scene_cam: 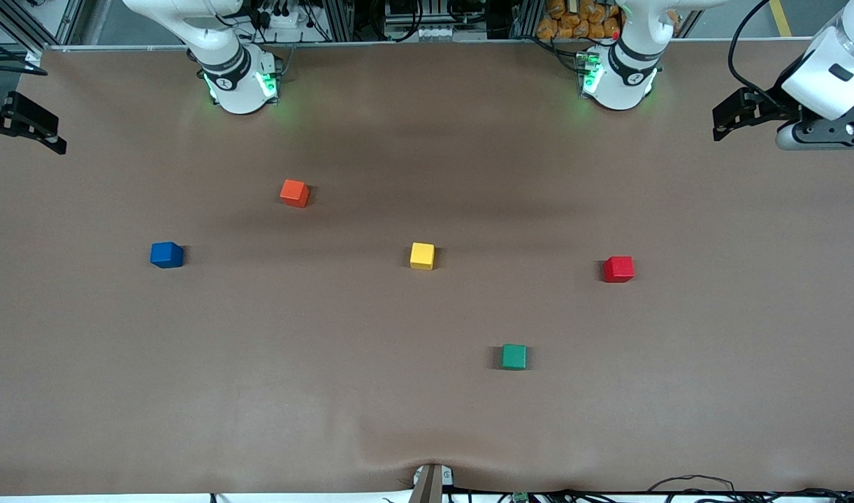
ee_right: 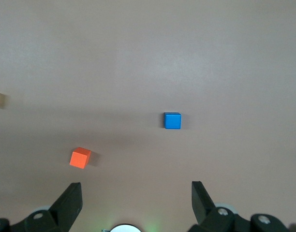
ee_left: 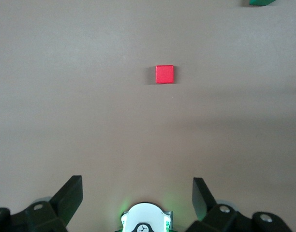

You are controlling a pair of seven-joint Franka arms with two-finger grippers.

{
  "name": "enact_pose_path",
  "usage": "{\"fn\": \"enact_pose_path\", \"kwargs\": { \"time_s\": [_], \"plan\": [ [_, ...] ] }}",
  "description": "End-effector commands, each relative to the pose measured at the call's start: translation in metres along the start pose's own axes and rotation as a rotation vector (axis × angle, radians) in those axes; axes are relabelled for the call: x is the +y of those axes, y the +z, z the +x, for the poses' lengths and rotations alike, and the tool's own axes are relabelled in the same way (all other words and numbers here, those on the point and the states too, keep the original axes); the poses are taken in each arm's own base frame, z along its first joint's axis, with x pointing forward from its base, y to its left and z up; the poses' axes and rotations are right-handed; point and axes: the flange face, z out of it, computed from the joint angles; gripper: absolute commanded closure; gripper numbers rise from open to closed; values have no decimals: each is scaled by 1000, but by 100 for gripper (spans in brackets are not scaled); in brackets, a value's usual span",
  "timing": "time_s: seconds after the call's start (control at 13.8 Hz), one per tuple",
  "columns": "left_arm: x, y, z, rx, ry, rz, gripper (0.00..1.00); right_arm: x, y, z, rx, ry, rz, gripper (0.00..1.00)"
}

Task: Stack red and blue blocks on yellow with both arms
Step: 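Move the left gripper toward the red cube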

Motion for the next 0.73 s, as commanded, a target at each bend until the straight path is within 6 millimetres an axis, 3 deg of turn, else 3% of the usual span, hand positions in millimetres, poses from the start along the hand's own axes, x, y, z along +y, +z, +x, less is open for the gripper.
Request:
{"fn": "enact_pose_path", "kwargs": {
  "time_s": [0.0, 0.65],
  "plan": [
    [1, -1, 3, -15, -6, -15, 0, 2, -3, 0, -8, 20, -6, 0],
    [-1, 14, 8, -15, -11, -16, 0, 6, -1, 0, -14, 27, -5, 0]
  ]
}}
